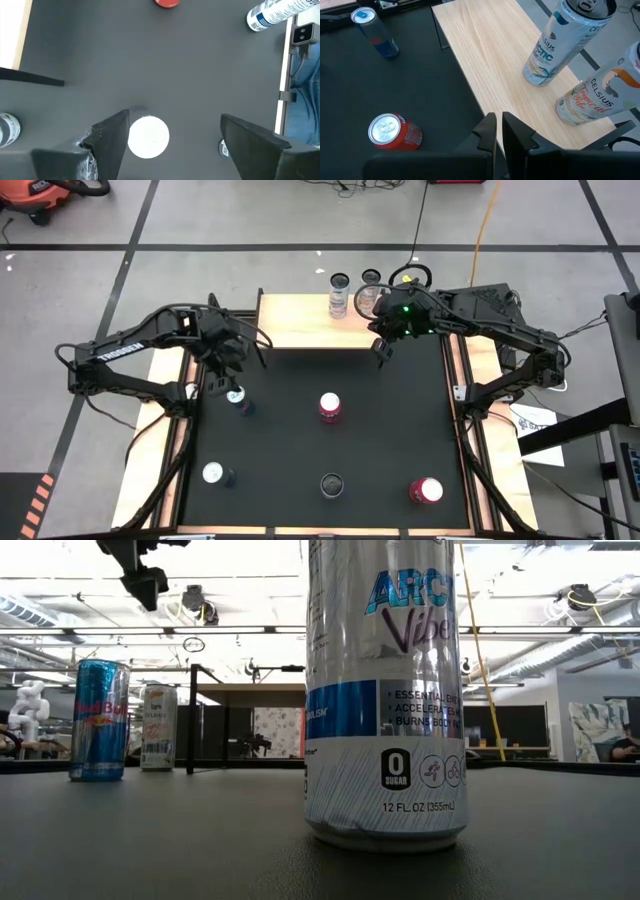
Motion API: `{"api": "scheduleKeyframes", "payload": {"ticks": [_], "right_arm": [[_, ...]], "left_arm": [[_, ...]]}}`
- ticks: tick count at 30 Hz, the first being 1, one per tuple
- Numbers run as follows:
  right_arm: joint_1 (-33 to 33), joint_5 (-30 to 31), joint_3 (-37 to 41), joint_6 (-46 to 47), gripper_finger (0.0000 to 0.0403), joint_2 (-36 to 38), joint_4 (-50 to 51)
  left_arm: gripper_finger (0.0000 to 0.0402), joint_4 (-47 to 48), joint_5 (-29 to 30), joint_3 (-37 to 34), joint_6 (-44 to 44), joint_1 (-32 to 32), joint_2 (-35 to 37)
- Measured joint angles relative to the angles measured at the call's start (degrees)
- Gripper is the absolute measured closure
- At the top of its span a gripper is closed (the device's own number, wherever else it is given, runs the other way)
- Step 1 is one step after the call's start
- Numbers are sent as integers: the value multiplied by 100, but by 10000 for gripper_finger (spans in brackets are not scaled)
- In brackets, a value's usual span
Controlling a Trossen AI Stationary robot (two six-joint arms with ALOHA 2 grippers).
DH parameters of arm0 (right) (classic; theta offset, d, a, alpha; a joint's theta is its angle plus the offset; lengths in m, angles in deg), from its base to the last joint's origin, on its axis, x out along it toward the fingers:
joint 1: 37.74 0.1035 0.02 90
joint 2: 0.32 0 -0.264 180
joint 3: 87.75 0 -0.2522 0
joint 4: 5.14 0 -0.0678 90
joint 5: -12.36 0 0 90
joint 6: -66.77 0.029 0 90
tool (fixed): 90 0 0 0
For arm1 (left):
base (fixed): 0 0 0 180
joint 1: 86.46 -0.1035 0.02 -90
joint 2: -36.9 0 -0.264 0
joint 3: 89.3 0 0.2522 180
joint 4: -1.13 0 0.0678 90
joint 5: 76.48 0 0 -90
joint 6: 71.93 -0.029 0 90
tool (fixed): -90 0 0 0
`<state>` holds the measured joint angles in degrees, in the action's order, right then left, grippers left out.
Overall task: Place canned beverage on shelf
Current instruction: Put the top blue soda can on the shelf
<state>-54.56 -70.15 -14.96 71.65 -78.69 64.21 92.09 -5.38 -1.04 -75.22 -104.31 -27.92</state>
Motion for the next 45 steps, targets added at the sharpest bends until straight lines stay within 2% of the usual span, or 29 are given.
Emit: {"api": "scheduleKeyframes", "payload": {"ticks": [6, 13, 16, 28, 37, 45], "right_arm": [[0, 0, 0, 0, 390, 0, 0], [0, 0, 0, 0, 390, 0, 0], [0, 0, 0, 0, 390, 0, 0], [-1, 0, 0, 0, 390, 0, 2], [0, -2, 0, 0, 390, 0, 59], [-2, -2, -2, -2, 390, 0, 59]], "left_arm": [[88, -14, 19, 0, 5, 0, 7], [88, 164, 649, 0, 450, 58, 7], [88, 230, 954, -2, 630, 184, 7], [88, 258, 1340, -31, 1408, 868, -86], [88, -322, 1335, -1186, 1499, 1091, -111], [88, -724, 1321, -1844, 1490, 1088, -109]]}}
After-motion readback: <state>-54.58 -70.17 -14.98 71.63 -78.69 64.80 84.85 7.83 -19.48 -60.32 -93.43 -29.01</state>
